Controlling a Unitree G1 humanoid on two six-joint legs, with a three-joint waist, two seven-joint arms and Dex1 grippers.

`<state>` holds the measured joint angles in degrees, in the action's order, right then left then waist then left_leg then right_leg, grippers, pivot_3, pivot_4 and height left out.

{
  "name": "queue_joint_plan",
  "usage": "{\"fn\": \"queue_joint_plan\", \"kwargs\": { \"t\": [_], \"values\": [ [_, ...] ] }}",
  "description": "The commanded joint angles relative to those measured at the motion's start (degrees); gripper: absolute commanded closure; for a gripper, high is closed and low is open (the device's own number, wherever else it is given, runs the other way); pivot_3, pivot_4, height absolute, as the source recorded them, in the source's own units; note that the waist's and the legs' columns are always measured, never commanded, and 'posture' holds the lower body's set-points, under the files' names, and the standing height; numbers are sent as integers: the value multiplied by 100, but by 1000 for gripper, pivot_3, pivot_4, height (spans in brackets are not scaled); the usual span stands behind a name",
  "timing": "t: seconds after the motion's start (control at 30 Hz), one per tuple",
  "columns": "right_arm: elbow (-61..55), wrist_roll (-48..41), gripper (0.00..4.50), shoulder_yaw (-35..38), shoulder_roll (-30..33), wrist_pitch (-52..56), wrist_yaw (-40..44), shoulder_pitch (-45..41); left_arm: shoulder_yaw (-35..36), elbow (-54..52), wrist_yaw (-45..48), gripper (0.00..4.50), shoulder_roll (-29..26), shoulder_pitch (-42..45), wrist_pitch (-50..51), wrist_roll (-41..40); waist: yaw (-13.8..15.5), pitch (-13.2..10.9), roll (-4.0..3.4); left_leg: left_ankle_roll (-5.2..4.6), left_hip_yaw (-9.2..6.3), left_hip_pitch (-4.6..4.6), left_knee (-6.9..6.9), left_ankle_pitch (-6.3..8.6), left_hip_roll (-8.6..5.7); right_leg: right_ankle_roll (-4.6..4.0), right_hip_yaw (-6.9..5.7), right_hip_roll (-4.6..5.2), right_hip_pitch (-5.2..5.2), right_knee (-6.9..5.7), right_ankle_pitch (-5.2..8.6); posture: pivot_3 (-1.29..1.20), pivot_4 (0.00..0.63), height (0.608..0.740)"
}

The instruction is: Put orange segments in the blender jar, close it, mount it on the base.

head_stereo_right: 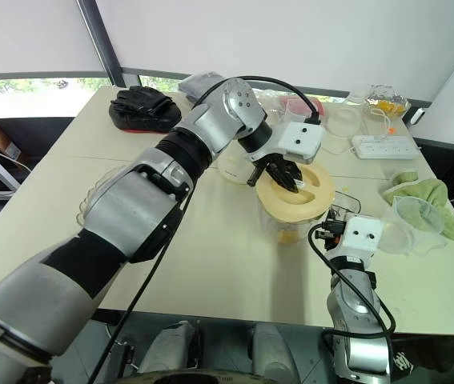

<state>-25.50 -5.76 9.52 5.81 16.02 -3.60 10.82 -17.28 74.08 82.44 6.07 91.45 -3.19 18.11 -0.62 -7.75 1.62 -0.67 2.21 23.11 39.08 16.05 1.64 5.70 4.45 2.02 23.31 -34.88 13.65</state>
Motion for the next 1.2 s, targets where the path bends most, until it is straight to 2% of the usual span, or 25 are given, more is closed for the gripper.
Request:
{"fn": "queue_joint_plan", "kwargs": {
  "t": [0.03, 0.47, 0.77, 1.0, 1.03, 1.2],
  "values": [
    [-303, 18, 3555, 52, 28, -91, 69, 25, -196, 420, -262, 4276, 67, -419, 407, 254, 1, 0, 0, 0, 0, 5, 0, 0, 0, 0, -1, 0, 3, 0, 0, 0, 150, 740],
    [-88, -9, 3555, 128, 120, -87, 202, -228, 351, 360, -790, 4276, 107, -279, 1574, -130, 8, -5, -11, -16, -2, 27, -1, 9, -5, 12, -7, 1, 23, 0, 8, 0, 150, 740],
    [84, 0, 3555, 154, 161, -89, 312, -429, 351, 279, -604, 4276, -43, -325, 1097, -93, -27, -8, -17, -17, -3, 26, -2, 10, -4, 12, -7, 1, 25, -1, 8, 0, 150, 740],
    [114, -7, 3550, 175, 175, -91, 363, -457, 602, 252, -718, 796, -99, -307, 960, -358, -47, -21, -22, -18, -1, 34, -4, 10, -3, 12, -6, 0, 44, -15, 6, 0, 150, 740],
    [119, -9, 3550, 179, 177, -90, 368, -461, 588, -234, -691, 796, -135, -514, 1221, -368, -47, -20, -26, -18, 0, 36, -7, 10, -1, 12, -6, -4, 48, -16, 6, 0, 150, 740],
    [157, -13, 3550, 187, 181, -97, 394, -476, 873, 154, -403, 796, -222, -277, 1130, -697, -51, -32, -38, -19, 0, 40, -9, 9, 3, 12, -4, -17, 61, -26, 6, 0, 150, 740]
  ]
}}
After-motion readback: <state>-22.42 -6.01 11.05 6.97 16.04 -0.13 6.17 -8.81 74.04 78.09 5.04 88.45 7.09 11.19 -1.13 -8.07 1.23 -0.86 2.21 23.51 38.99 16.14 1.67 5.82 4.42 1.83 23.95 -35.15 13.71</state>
